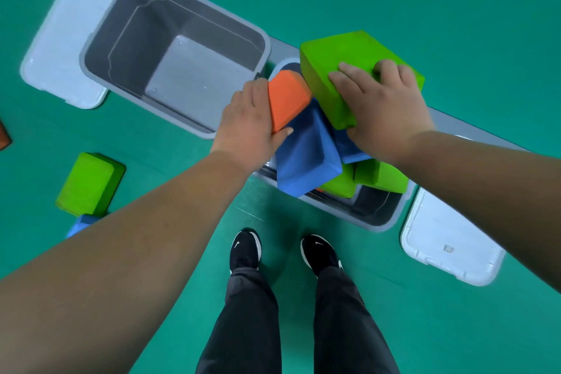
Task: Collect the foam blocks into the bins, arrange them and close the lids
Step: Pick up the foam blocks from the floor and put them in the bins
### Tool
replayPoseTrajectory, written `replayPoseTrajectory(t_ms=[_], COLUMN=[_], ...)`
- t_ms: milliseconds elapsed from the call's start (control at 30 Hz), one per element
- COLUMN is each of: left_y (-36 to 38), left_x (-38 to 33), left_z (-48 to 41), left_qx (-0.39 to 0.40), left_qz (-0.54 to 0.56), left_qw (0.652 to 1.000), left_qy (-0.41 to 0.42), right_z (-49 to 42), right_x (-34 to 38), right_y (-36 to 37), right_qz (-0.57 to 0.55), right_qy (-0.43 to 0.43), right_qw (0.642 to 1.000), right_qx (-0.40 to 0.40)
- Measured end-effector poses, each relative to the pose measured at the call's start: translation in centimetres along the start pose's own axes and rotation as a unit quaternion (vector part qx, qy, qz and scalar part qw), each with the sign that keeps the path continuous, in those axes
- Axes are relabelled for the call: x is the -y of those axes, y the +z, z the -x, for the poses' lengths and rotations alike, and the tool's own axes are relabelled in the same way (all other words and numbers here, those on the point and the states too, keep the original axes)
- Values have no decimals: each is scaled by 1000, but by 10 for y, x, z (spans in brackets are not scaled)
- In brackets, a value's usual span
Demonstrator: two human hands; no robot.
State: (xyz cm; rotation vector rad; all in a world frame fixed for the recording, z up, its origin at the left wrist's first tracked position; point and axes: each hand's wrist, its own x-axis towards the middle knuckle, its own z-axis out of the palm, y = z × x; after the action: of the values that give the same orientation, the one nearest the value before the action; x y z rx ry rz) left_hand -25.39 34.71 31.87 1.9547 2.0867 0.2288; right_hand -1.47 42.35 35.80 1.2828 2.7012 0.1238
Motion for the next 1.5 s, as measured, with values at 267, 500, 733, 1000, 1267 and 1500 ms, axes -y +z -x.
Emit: replayPoseTrajectory(t_ms=[267, 500, 733, 1000, 1267, 1500], left_y=[38, 63, 58, 30, -20, -18], left_x=[18, 8, 8, 32, 101, 173], left_z=[34, 55, 48, 63, 167, 370], left_qx=[173, 247, 279, 264, 153, 70], left_qz=[44, 66, 93, 186, 191, 239], left_qw=[984, 966, 952, 928, 913, 821], left_qy=[-1, -32, -88, -185, -325, -514], right_z=[11, 36, 11, -25, -63, -17], right_x=[27, 42, 43, 69, 227, 435], right_y=[20, 32, 13, -4, -54, -77], right_qz=[74, 39, -10, -31, -45, -42], right_qy=[-64, -70, -35, -32, -196, -363], right_qw=[992, 980, 983, 980, 962, 907], right_qx=[85, 182, 182, 194, 188, 209])
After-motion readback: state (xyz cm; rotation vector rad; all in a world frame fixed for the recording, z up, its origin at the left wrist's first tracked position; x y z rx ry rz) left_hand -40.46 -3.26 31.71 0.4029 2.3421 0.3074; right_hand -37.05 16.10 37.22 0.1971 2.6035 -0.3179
